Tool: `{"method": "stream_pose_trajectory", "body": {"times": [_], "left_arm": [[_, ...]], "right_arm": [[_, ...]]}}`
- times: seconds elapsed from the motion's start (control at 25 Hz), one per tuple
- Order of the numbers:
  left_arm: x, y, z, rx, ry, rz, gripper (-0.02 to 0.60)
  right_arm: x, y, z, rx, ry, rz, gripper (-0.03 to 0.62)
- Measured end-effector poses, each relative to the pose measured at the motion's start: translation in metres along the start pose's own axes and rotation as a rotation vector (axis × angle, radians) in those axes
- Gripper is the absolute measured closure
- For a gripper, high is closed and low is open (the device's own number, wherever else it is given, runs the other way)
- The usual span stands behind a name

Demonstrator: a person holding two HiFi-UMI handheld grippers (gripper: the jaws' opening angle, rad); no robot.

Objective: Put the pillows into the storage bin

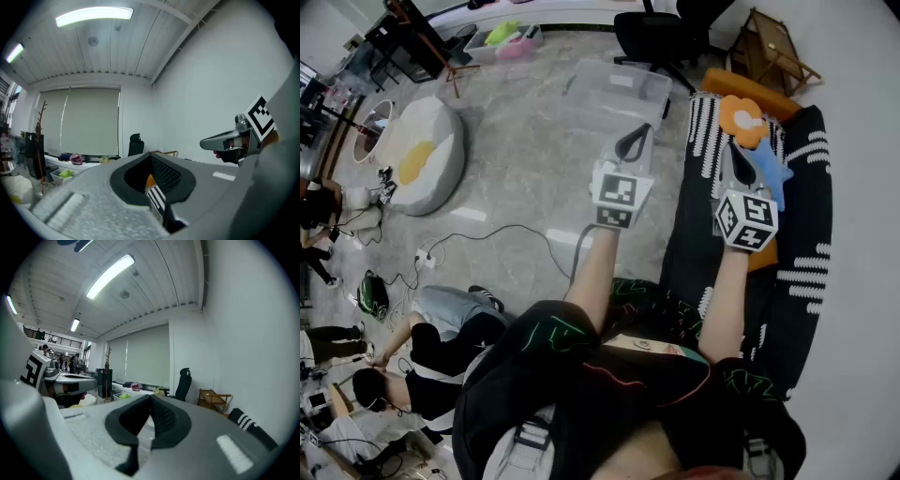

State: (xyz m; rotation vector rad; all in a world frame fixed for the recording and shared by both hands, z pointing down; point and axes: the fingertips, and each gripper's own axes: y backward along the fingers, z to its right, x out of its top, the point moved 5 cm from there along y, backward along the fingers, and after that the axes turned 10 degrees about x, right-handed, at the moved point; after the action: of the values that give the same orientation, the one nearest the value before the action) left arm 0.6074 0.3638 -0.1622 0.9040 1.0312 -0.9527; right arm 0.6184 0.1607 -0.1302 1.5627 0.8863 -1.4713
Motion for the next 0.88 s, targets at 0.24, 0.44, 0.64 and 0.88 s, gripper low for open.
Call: {"method": "stream_pose_trajectory", "body": {"times": [0.24,0.44,0.64,0.88], "left_arm": [[-0.008,-0.020,-0.020,-0.017,0.014,-0.010,0.572],[-0.014,-0.034,-0.046,-0.014,0.041,-0.004,0.572],[-0.022,-0.041,-0.076,-0.001,0.058,-0.014,0.572],[-0.025,-0.052,-0.104,0.019,0.090,-0.016,0.572]], "right_arm": [[0.009,-0.020,0.001,-0.013,-0.056,0.070,0.591],[0.013,-0.042,0.000,-0.017,-0.079,0.054,0.591],[0.015,-0.066,-0.011,-0.030,-0.074,0.038,0.591],[0.024,-0.086,-0.015,-0.058,-0.032,0.042,0.591]]}}
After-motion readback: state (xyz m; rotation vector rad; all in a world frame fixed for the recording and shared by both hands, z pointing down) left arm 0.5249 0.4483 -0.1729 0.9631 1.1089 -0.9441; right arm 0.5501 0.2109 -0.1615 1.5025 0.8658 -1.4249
